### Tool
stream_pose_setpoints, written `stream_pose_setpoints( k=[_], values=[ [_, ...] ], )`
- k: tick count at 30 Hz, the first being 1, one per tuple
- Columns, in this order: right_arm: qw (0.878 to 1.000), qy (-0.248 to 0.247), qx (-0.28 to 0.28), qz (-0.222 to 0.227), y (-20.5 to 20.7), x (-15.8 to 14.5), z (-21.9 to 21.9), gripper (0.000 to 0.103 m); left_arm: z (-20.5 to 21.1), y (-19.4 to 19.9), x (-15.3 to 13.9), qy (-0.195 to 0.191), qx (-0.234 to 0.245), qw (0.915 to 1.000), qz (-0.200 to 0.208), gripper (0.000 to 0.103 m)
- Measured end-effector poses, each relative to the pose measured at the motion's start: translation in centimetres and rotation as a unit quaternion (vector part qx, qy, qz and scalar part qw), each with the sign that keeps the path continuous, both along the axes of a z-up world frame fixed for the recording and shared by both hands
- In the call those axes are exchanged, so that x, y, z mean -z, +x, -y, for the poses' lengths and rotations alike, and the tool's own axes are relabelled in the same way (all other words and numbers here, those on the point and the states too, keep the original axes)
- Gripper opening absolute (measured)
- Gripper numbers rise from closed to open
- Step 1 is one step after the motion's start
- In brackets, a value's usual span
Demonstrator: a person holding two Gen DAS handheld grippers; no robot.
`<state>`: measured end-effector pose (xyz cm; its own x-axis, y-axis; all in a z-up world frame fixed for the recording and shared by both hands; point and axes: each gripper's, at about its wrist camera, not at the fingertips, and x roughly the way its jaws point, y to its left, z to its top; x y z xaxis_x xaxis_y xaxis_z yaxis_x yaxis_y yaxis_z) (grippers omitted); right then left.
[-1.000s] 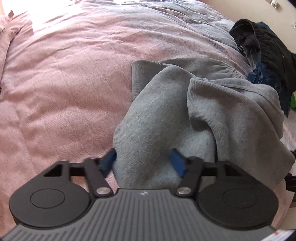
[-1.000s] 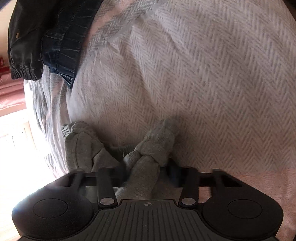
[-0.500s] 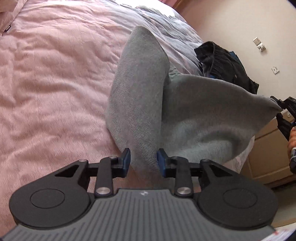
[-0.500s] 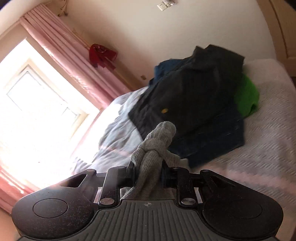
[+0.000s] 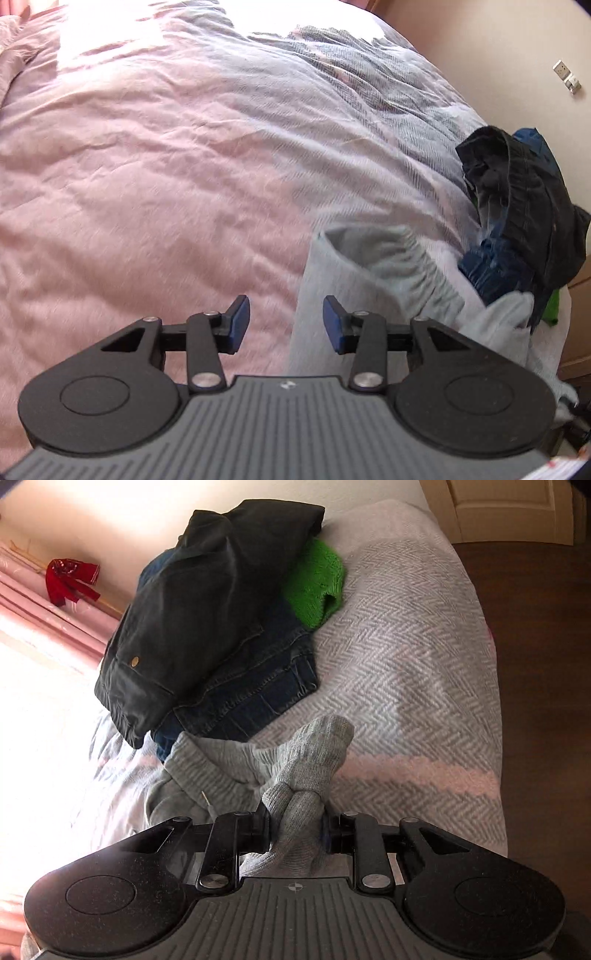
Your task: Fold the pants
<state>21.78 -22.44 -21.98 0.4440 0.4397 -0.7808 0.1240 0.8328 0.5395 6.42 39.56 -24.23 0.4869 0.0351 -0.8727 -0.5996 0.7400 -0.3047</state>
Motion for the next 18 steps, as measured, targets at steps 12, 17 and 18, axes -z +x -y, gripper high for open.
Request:
stream_pose_setpoints(
  k=[12, 17, 18],
  values=[
    [1.000, 0.006, 0.016, -0.008, 0.7, 0.4, -0.4, 0.021, -1.5, 9.1, 8.0, -0.038, 0.054, 0.9921, -0.107, 0.006],
    [0.997, 0.035, -0.064, 0.040, 1.5, -2.9, -3.7, 0.020, -3.1, 1.9, 3.9, -0.047, -0.043, 0.9980, -0.005, 0.005],
    [0.994, 0.043, -0.087, 0.053, 1.8, -4.1, -5.0, 0.019, -3.6, -0.2, 2.9, -0.047, -0.066, 0.9967, 0.009, 0.005]
  ],
)
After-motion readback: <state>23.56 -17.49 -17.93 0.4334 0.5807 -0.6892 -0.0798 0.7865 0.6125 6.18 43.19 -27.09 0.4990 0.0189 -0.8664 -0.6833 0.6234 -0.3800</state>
